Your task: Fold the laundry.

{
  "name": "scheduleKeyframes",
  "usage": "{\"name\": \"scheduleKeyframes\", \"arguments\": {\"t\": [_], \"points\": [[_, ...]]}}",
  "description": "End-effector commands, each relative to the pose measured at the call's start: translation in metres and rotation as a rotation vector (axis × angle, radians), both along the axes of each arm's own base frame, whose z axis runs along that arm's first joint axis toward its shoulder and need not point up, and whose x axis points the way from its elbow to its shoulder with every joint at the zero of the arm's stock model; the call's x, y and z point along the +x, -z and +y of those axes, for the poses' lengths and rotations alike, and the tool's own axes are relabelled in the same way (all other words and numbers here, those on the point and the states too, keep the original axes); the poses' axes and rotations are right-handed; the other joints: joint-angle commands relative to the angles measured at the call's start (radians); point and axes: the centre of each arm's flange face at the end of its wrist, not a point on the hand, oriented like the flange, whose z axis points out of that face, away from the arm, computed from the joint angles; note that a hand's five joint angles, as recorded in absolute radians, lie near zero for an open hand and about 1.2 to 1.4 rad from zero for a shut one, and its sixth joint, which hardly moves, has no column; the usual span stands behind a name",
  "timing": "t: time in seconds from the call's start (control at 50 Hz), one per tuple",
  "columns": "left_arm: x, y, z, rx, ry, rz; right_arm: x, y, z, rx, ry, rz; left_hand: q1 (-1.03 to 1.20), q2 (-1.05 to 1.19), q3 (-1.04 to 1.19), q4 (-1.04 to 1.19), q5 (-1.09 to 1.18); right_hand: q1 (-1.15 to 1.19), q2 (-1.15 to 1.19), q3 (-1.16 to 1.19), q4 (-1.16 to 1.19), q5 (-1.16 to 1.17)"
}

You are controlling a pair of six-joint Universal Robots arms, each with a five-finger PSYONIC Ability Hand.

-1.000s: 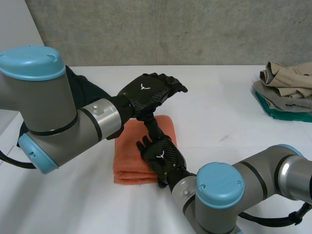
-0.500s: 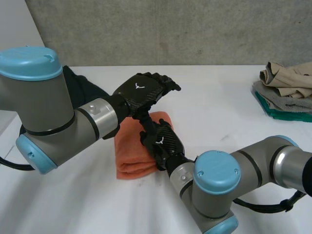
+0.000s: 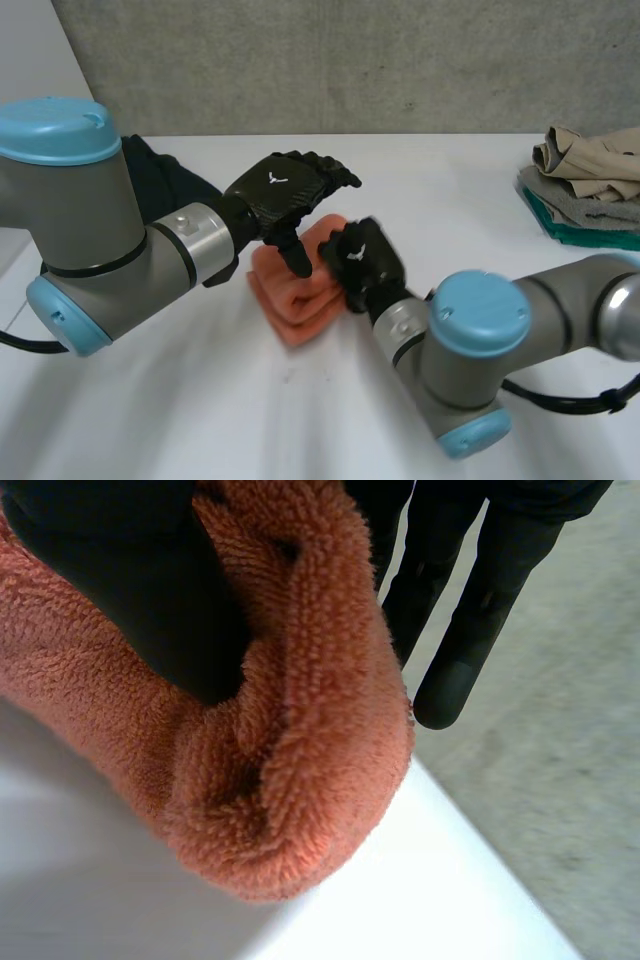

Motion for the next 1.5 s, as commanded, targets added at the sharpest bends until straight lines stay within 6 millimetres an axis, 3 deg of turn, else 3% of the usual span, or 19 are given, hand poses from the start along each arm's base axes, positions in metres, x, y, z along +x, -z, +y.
{"name": "scheduleKeyframes", "arguments": {"t": [0.02, 0.12, 0.26, 0.28, 0.34, 0.36, 0.4, 0.5, 0.64, 0.72, 0.82, 0.98, 1.0, 1.08, 1.14, 1.22, 1.4, 1.46, 1.5], "points": [[0.002, -0.005, -0.005, -0.017, -0.011, 0.009, -0.029, -0.030, -0.048, -0.068, 0.060, -0.048, 0.029, 0.042, 0.046, 0.043, 0.037, 0.374, 0.247, 0.242, 0.201, 0.303], [0.003, -0.011, -0.009, -0.042, -0.019, 0.024, -0.038, -0.070, -0.083, -0.183, 0.010, -0.119, 0.029, 0.042, 0.046, 0.043, 0.037, 0.374, 0.247, 0.242, 0.201, 0.303], [0.000, -0.018, -0.008, -0.054, -0.012, 0.042, -0.081, -0.146, -0.156, -0.414, 0.112, -0.291, 0.029, 0.042, 0.046, 0.043, 0.037, 0.374, 0.247, 0.242, 0.201, 0.303], [0.000, -0.018, -0.008, -0.049, -0.013, 0.049, -0.100, -0.162, -0.173, -0.458, 0.146, -0.340, 0.029, 0.042, 0.046, 0.043, 0.037, 0.374, 0.247, 0.242, 0.201, 0.303], [-0.001, -0.020, -0.007, -0.044, -0.011, 0.058, -0.136, -0.180, -0.200, -0.506, 0.194, -0.395, 0.029, 0.042, 0.046, 0.043, 0.037, 0.374, 0.247, 0.242, 0.201, 0.303], [-0.001, -0.021, -0.007, -0.046, -0.010, 0.060, -0.163, -0.185, -0.217, -0.525, 0.229, -0.419, 0.032, 0.045, 0.049, 0.046, 0.040, 0.374, 0.247, 0.242, 0.201, 0.303], [-0.002, -0.021, -0.005, -0.047, -0.005, 0.061, -0.192, -0.185, -0.234, -0.530, 0.260, -0.440, 0.032, 0.045, 0.049, 0.046, 0.040, 0.374, 0.247, 0.242, 0.201, 0.303], [-0.008, -0.023, 0.002, -0.053, 0.019, 0.065, -0.252, -0.152, -0.279, -0.487, 0.263, -0.464, 0.032, 0.045, 0.049, 0.046, 0.040, 0.374, 0.247, 0.242, 0.201, 0.303], [-0.016, -0.023, 0.008, -0.073, 0.043, 0.078, -0.333, -0.057, -0.315, -0.373, 0.268, -0.462, 0.035, 0.048, 0.052, 0.049, 0.043, 0.374, 0.247, 0.242, 0.201, 0.303], [-0.017, -0.018, 0.009, -0.061, 0.044, 0.071, -0.366, 0.000, -0.316, -0.262, 0.282, -0.463, 0.044, 0.057, 0.061, 0.057, 0.051, 0.374, 0.247, 0.242, 0.201, 0.303], [-0.017, -0.010, 0.008, -0.044, 0.044, 0.058, -0.381, 0.014, -0.307, -0.218, 0.289, -0.446, 0.047, 0.060, 0.064, 0.060, 0.054, 0.374, 0.247, 0.242, 0.201, 0.303], [-0.019, -0.012, 0.011, -0.049, 0.052, 0.061, -0.377, -0.022, -0.288, -0.204, 0.244, -0.417, 0.047, 0.060, 0.064, 0.060, 0.054, 0.320, 0.193, 0.188, 0.147, 0.249], [-0.020, -0.013, 0.013, -0.050, 0.056, 0.062, -0.374, -0.028, -0.282, -0.182, 0.247, -0.424, 0.047, 0.060, 0.064, 0.060, 0.054, -0.047, -0.174, -0.179, -0.219, -0.118], [-0.023, -0.013, 0.019, -0.050, 0.069, 0.062, -0.370, -0.048, -0.267, -0.109, 0.276, -0.440, 0.044, 0.057, 0.061, 0.057, 0.052, -0.848, -0.975, -0.980, -1.020, -0.919], [-0.024, -0.018, 0.022, -0.060, 0.077, 0.069, -0.378, -0.055, -0.259, -0.064, 0.320, -0.435, 0.044, 0.057, 0.061, 0.057, 0.052, -0.848, -0.975, -0.980, -1.020, -0.919], [-0.023, -0.027, 0.026, -0.078, 0.081, 0.083, -0.410, -0.058, -0.240, 0.032, 0.483, -0.382, 0.044, 0.057, 0.061, 0.057, 0.051, -0.848, -0.975, -0.980, -1.020, -0.919], [-0.019, -0.055, 0.031, -0.144, 0.076, 0.126, -0.448, -0.103, -0.220, -0.083, 0.942, 0.124, 0.027, 0.039, 0.044, 0.040, 0.034, -0.848, -0.975, -0.980, -1.020, -0.919], [-0.015, -0.066, 0.027, -0.174, 0.046, 0.142, -0.436, -0.122, -0.223, -0.170, 0.958, 0.140, 0.027, 0.039, 0.043, 0.040, 0.034, -0.848, -0.975, -0.980, -1.020, -0.919], [-0.010, -0.078, 0.021, -0.212, -0.015, 0.159, -0.408, -0.149, -0.226, -0.306, 0.903, 0.101, 0.029, 0.042, 0.046, 0.043, 0.037, -0.848, -0.975, -0.980, -1.020, -0.919]]}}
